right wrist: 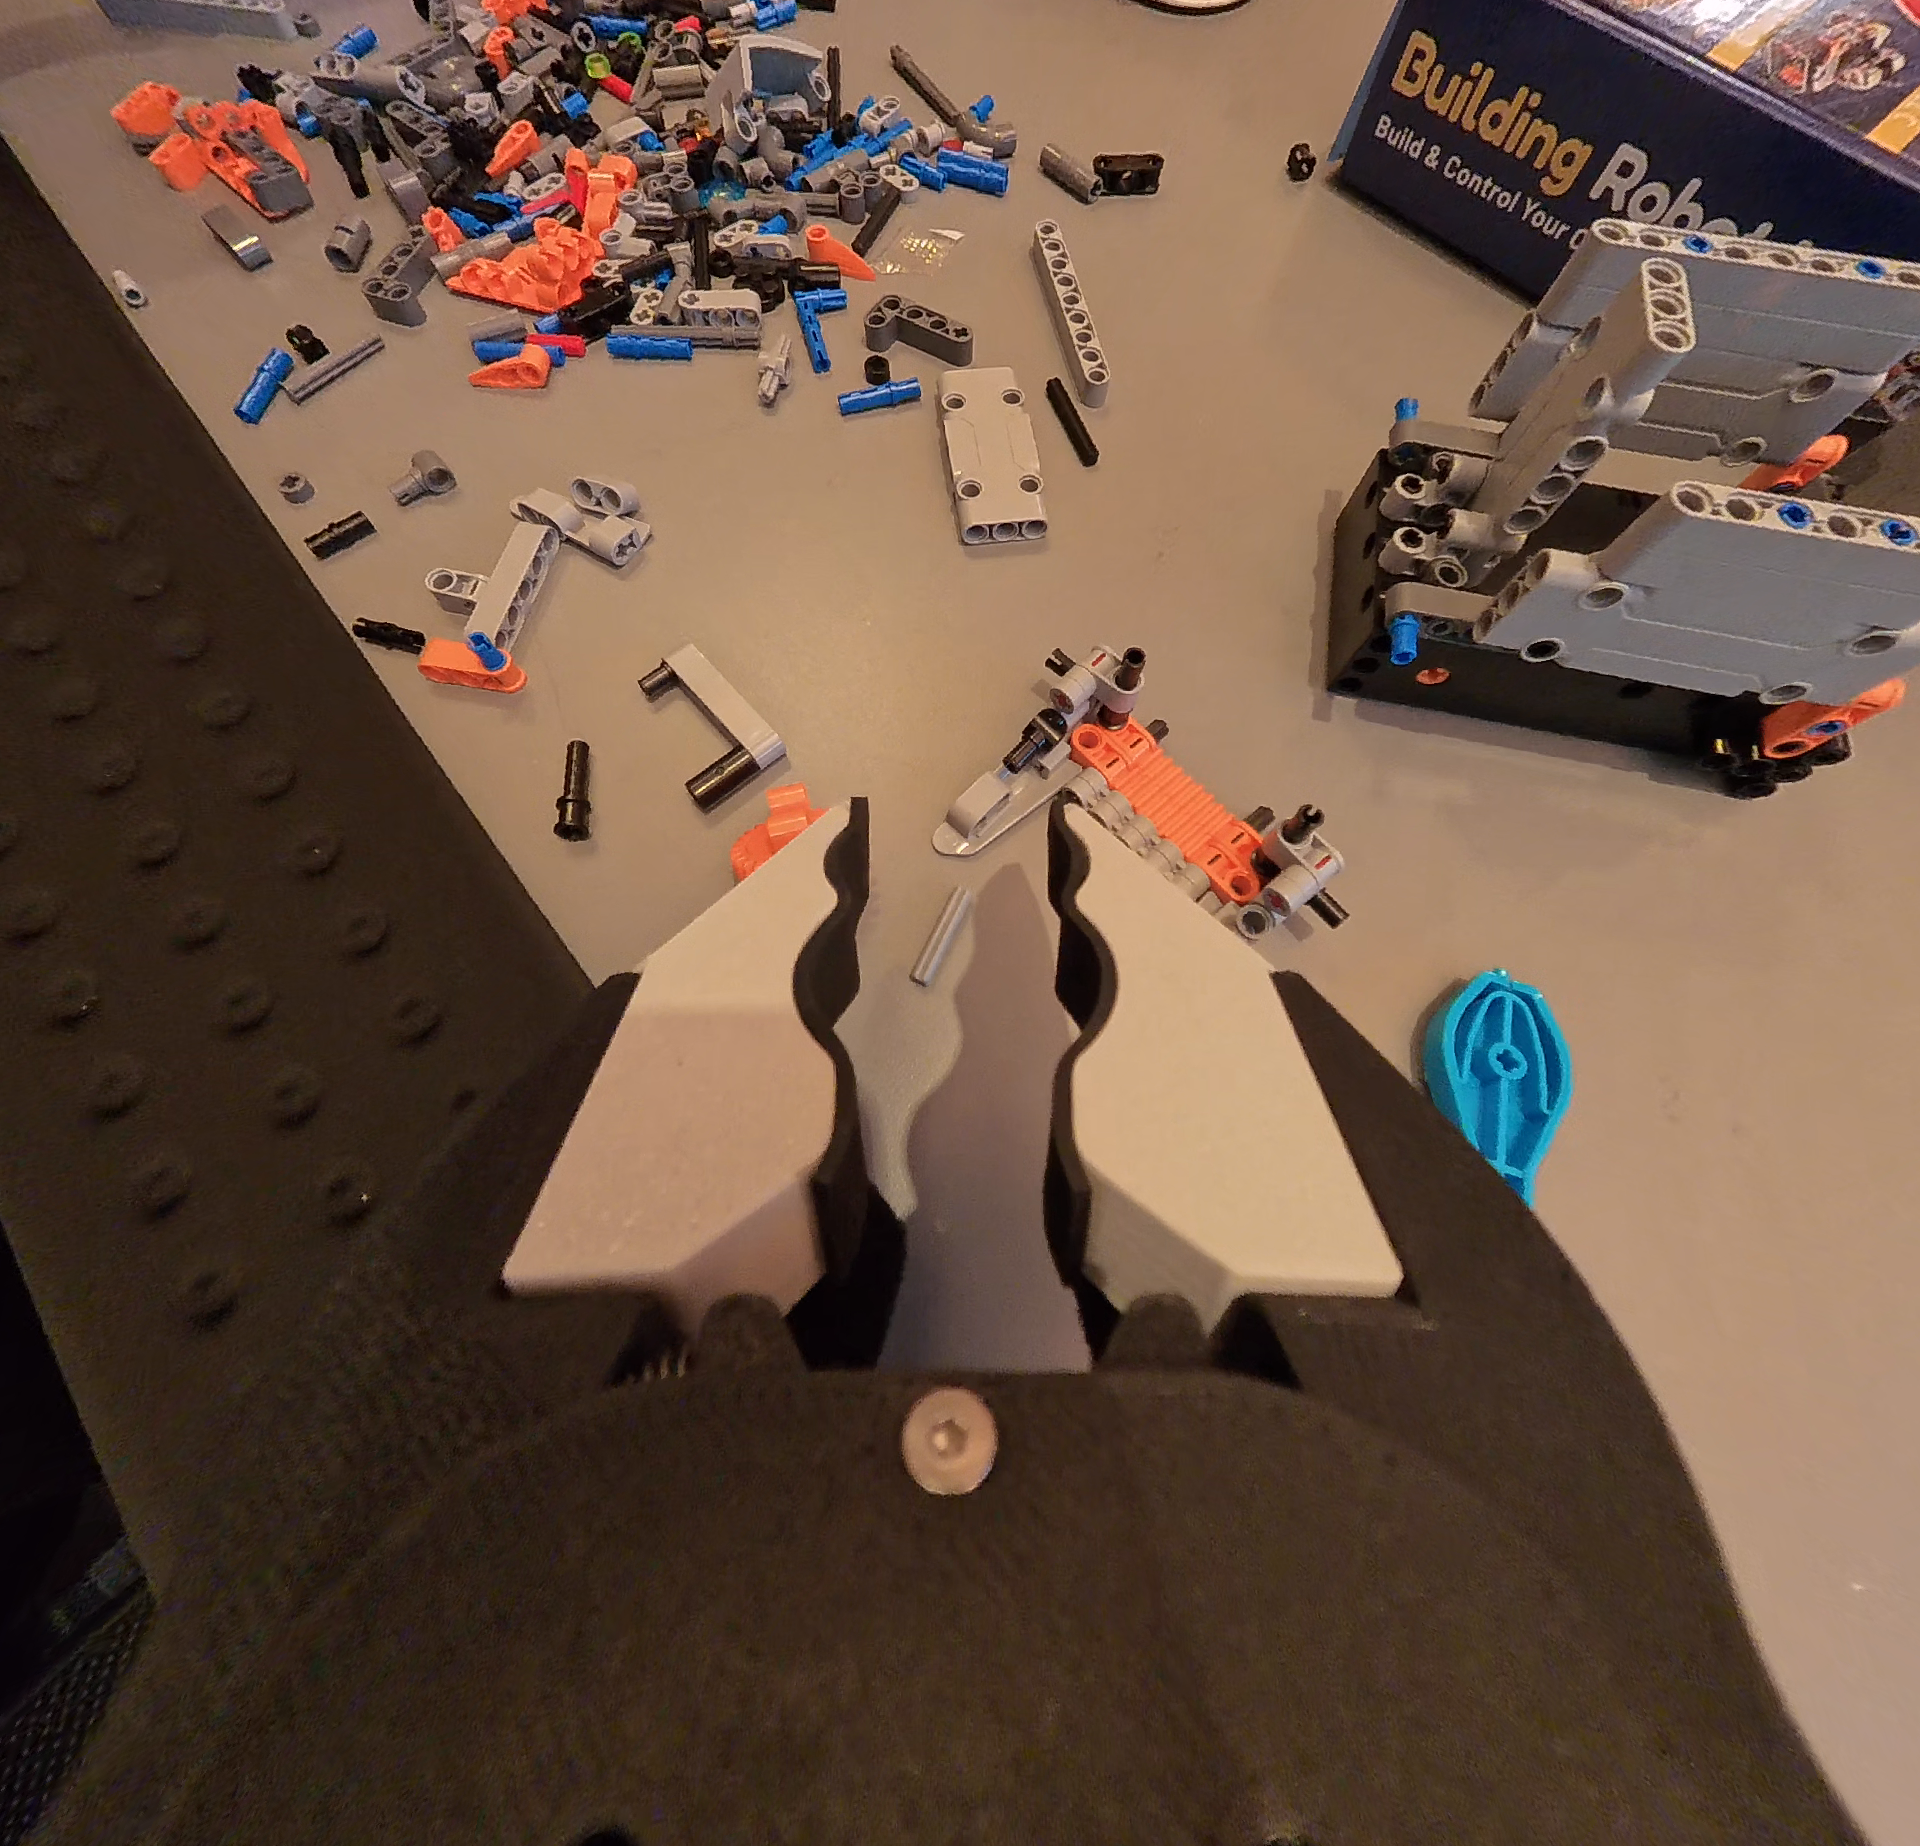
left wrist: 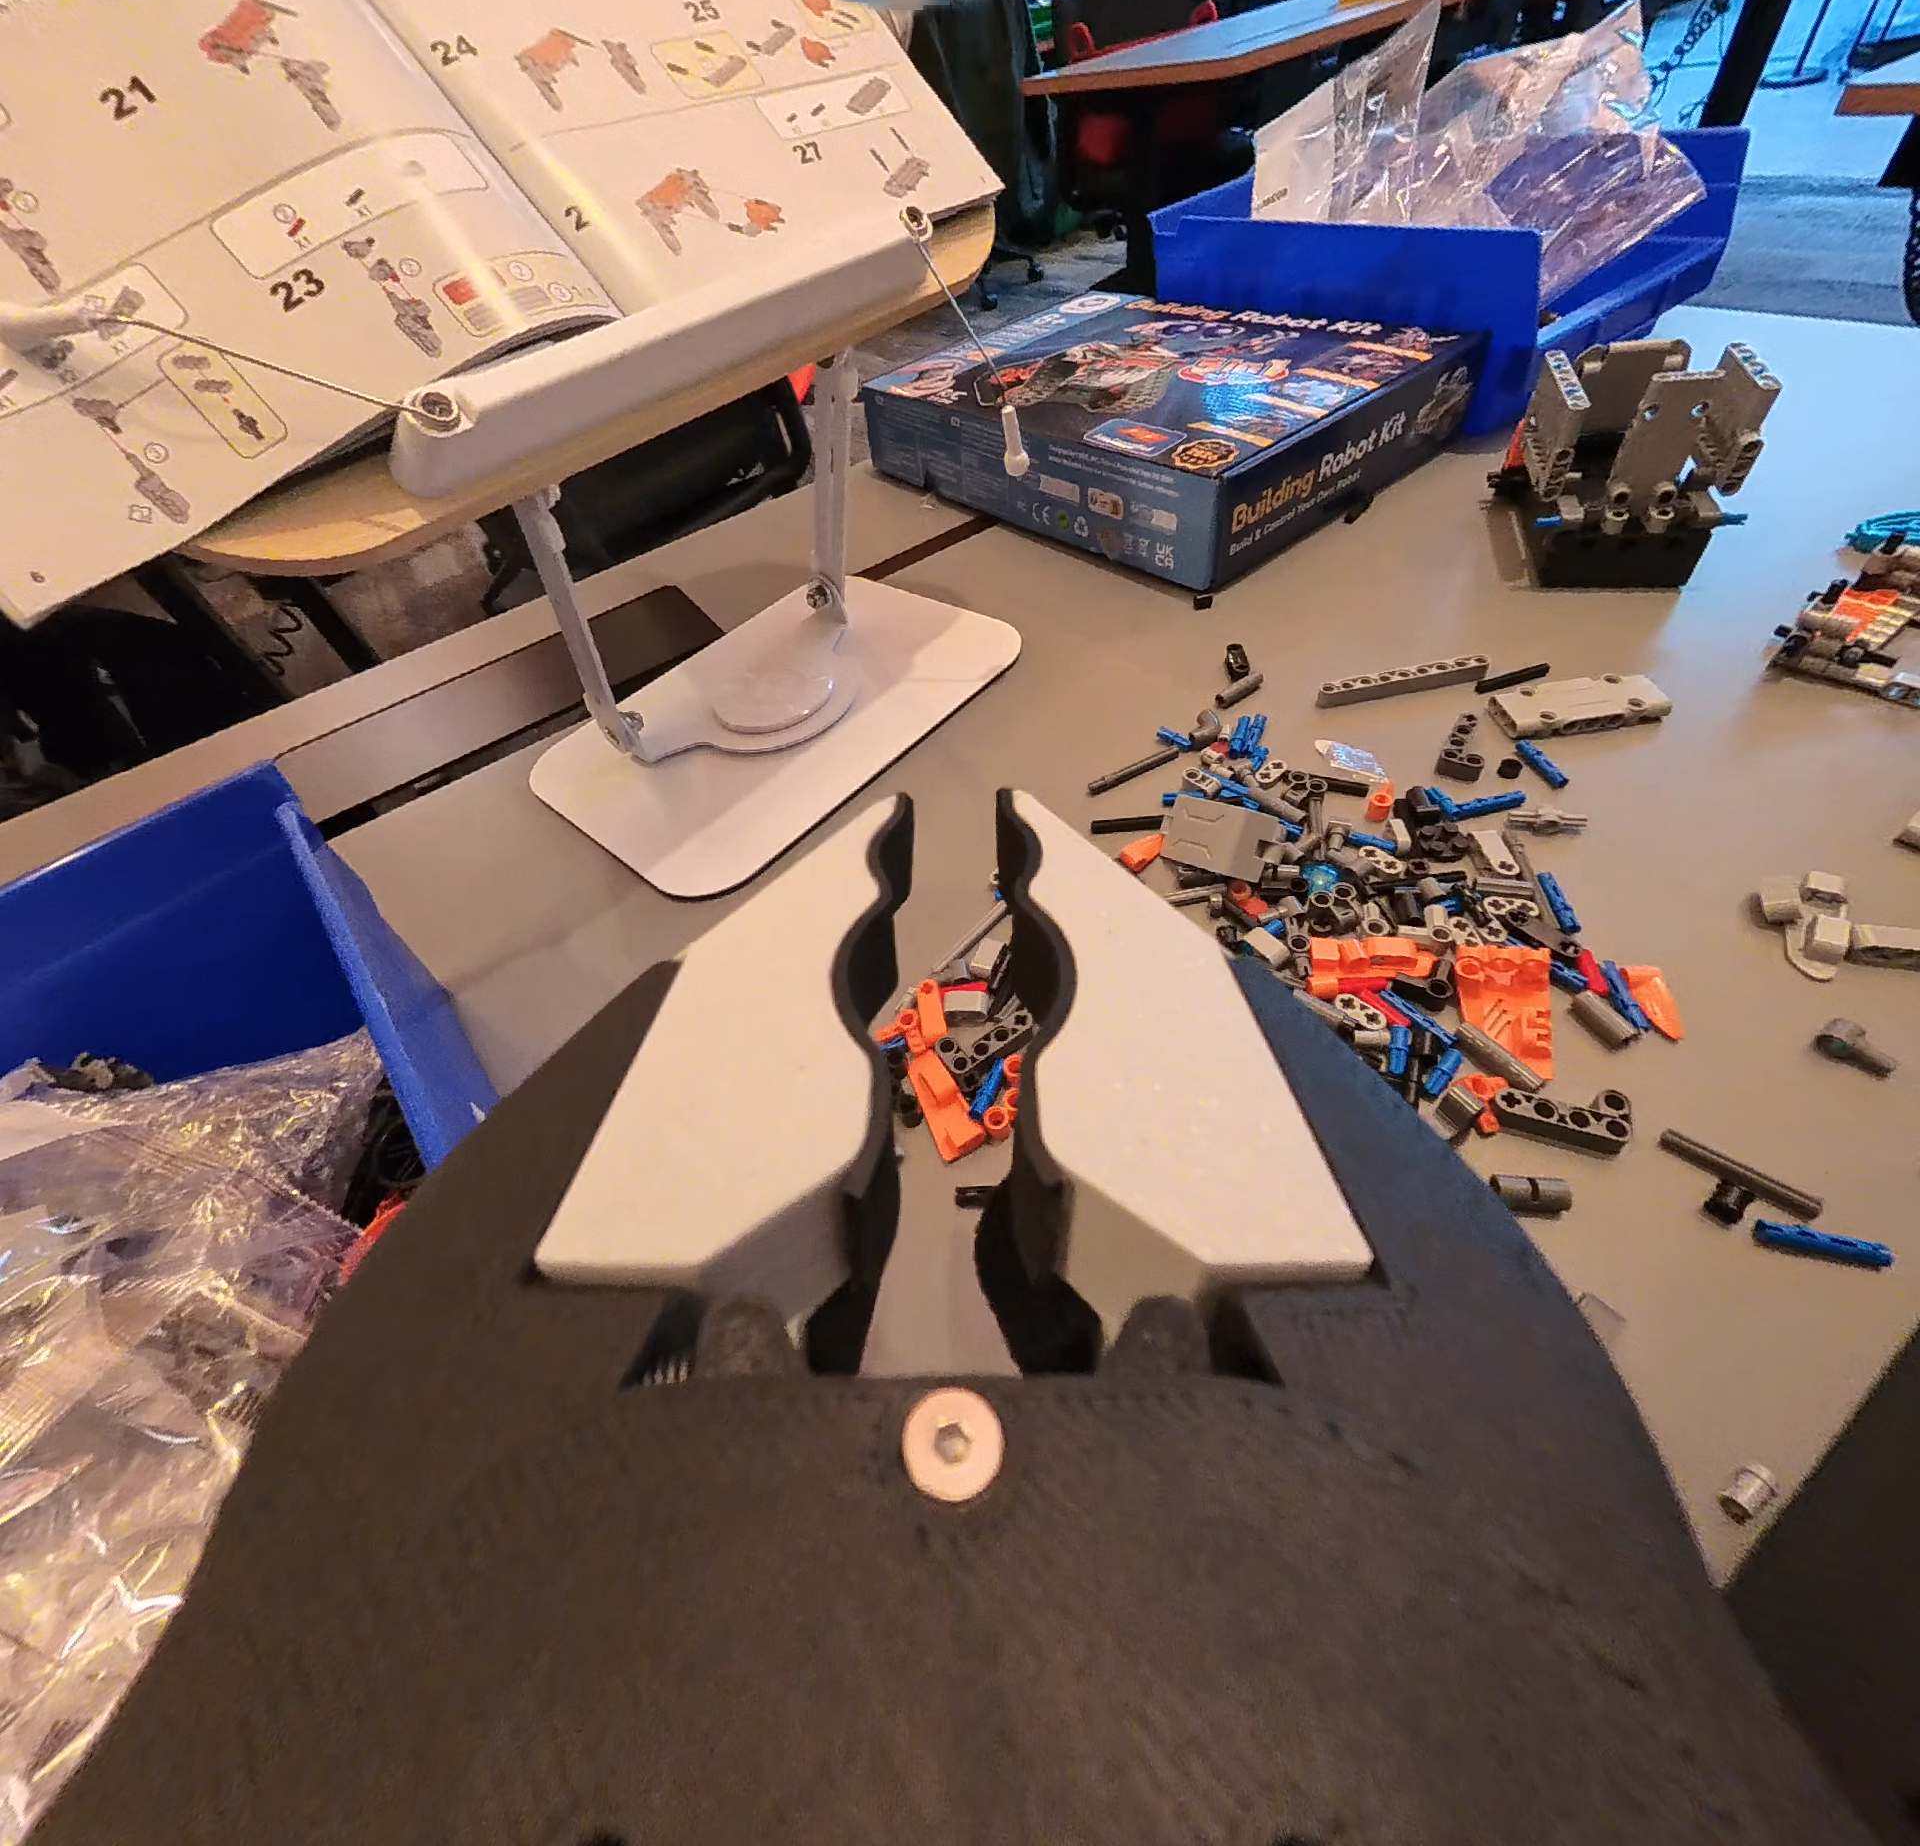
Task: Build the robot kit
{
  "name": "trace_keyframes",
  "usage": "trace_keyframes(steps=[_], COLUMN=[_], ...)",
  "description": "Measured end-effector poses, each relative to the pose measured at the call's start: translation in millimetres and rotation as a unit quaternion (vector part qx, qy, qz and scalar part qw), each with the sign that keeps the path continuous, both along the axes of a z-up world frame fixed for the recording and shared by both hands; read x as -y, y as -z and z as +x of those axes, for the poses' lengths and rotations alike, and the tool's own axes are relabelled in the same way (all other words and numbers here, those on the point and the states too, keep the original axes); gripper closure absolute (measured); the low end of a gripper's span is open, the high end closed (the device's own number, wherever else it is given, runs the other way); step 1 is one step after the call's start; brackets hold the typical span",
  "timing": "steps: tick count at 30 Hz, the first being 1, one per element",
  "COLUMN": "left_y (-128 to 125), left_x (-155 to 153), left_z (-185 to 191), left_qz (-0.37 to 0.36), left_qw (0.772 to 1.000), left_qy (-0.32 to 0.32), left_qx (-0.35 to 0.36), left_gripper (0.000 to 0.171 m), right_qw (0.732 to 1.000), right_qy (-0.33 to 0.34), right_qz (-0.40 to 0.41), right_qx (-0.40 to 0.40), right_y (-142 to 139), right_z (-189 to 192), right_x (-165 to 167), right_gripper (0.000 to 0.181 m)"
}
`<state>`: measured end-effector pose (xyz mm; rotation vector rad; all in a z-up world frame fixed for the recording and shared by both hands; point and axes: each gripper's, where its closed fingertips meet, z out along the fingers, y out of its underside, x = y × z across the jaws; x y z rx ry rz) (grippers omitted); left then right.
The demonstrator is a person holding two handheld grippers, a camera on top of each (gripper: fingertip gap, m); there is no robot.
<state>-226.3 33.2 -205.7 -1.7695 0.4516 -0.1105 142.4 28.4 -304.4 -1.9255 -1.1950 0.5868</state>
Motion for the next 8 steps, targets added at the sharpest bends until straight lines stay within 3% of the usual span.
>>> trace_keyframes(steps=[8], left_y=[4.7], left_x=[0.0], left_z=[5.1], left_qz=[-0.01], left_qw=[1.0], left_qy=[0.012], left_qx=[0.001], left_gripper=[0.16], right_qw=[1.0], right_qy=[0.001], right_qz=[0.004], right_qx=[-0.001], right_y=[-0.6], right_z=[0.2], right_x=[-0.3], right_gripper=[0.149])
